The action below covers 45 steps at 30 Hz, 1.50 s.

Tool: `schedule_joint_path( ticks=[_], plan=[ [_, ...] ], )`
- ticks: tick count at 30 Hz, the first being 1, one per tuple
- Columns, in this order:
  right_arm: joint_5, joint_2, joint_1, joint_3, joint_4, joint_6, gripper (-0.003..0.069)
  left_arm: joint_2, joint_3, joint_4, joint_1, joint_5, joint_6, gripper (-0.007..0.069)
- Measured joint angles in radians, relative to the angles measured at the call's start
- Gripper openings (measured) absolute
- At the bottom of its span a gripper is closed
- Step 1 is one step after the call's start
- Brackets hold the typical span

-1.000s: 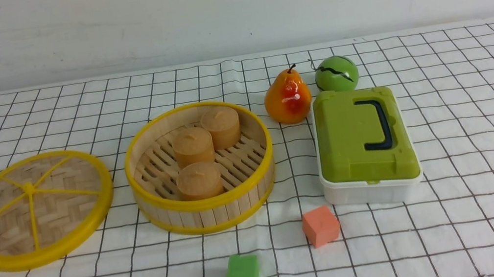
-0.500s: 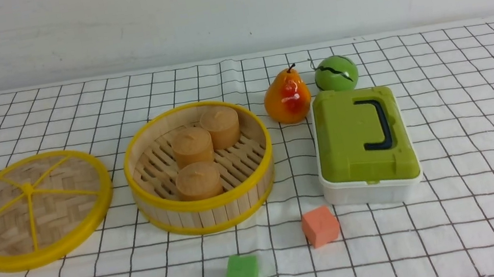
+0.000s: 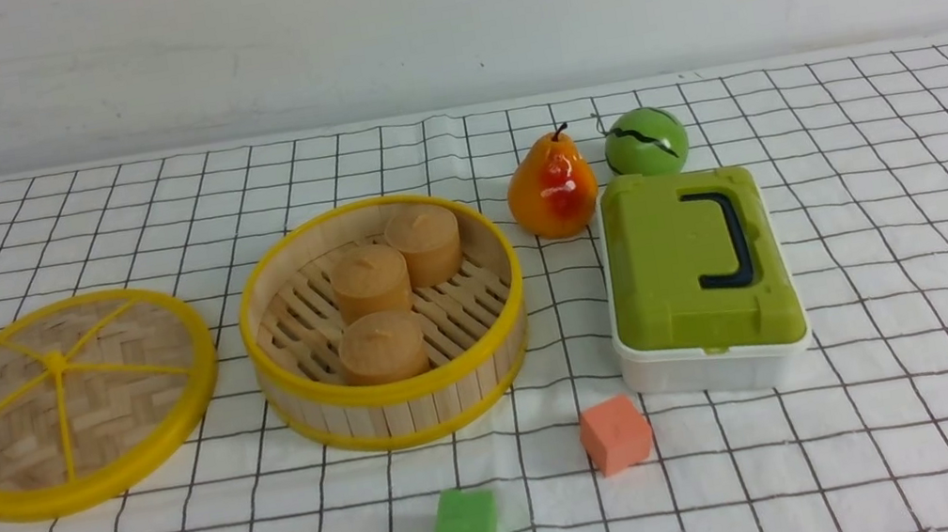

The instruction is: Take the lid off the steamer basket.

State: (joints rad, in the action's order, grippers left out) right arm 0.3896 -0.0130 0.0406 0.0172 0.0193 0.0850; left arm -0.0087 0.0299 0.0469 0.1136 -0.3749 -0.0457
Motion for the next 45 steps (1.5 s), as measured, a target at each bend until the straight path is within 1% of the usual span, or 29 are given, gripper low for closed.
schedule_joint_path(
  ticks=[13, 45],
  plan=[
    [0.000, 0.000, 0.000, 0.000, 0.000, 0.000, 0.0239, 0.000, 0.000, 0.000, 0.000, -0.002, 0.000, -0.0012],
    [0.000, 0.000, 0.000, 0.000, 0.000, 0.000, 0.0239, 0.000, 0.000, 0.000, 0.000, -0.002, 0.000, 0.0019]
  ],
)
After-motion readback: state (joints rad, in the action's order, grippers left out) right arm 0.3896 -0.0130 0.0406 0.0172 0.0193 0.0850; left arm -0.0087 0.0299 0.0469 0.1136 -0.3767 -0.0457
